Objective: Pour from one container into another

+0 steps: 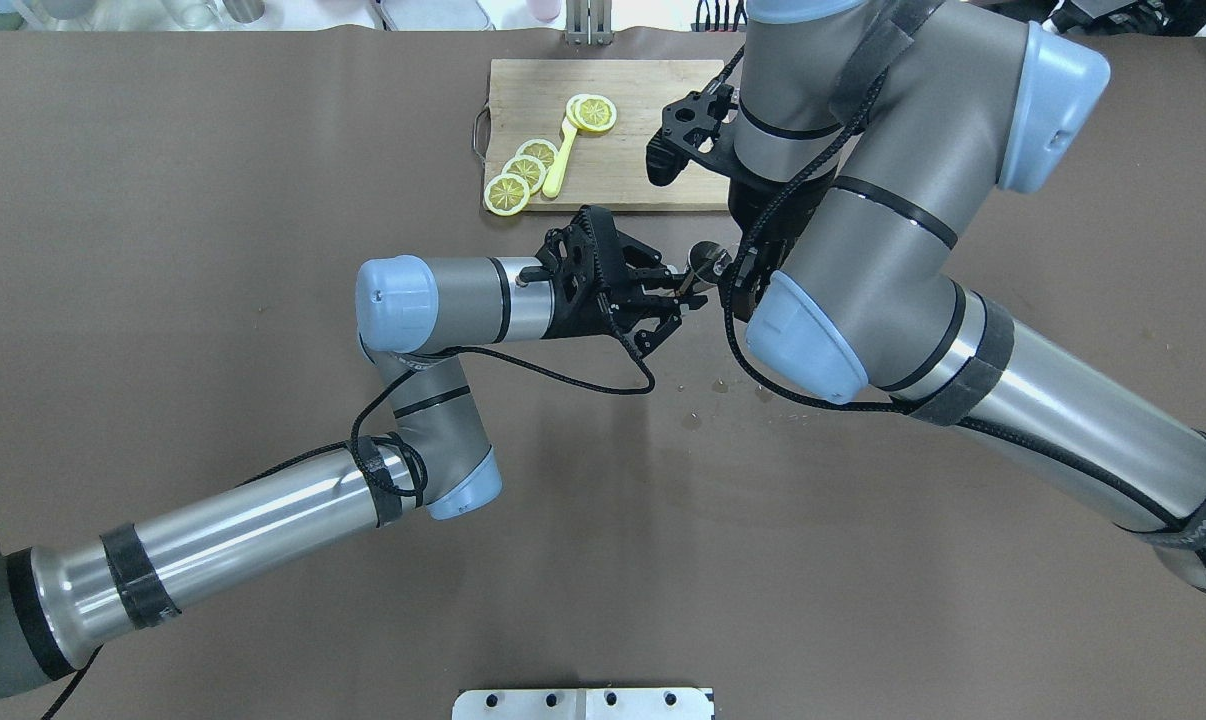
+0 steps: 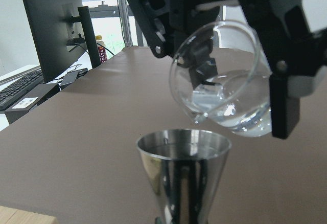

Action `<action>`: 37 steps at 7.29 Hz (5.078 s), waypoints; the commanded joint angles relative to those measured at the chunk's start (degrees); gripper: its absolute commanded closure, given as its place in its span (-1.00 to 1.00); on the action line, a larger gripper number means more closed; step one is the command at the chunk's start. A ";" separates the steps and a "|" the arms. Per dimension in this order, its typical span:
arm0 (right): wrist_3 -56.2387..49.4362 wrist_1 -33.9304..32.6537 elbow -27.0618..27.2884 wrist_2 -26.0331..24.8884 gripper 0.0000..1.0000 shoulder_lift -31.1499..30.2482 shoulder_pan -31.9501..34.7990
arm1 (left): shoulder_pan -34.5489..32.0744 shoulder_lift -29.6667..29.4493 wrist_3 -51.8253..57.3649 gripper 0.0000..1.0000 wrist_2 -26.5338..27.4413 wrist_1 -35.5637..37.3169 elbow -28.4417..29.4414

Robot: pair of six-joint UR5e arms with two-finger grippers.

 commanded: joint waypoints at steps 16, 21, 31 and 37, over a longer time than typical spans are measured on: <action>-1.35 -12.97 -6.21 -0.45 1.00 7.09 0.09 | 0.44 0.48 0.02 1.00 -0.05 -0.86 -0.01; -3.72 -6.47 -3.84 -1.33 1.00 5.16 0.44 | 0.53 0.48 0.02 1.00 0.04 -0.95 -0.01; -11.35 28.36 16.21 0.69 1.00 -33.63 9.04 | -0.08 1.54 -0.07 1.00 2.75 -0.51 -1.59; -8.07 84.73 -5.79 5.96 1.00 -51.62 15.90 | -0.17 13.65 -7.87 1.00 16.28 2.39 -15.54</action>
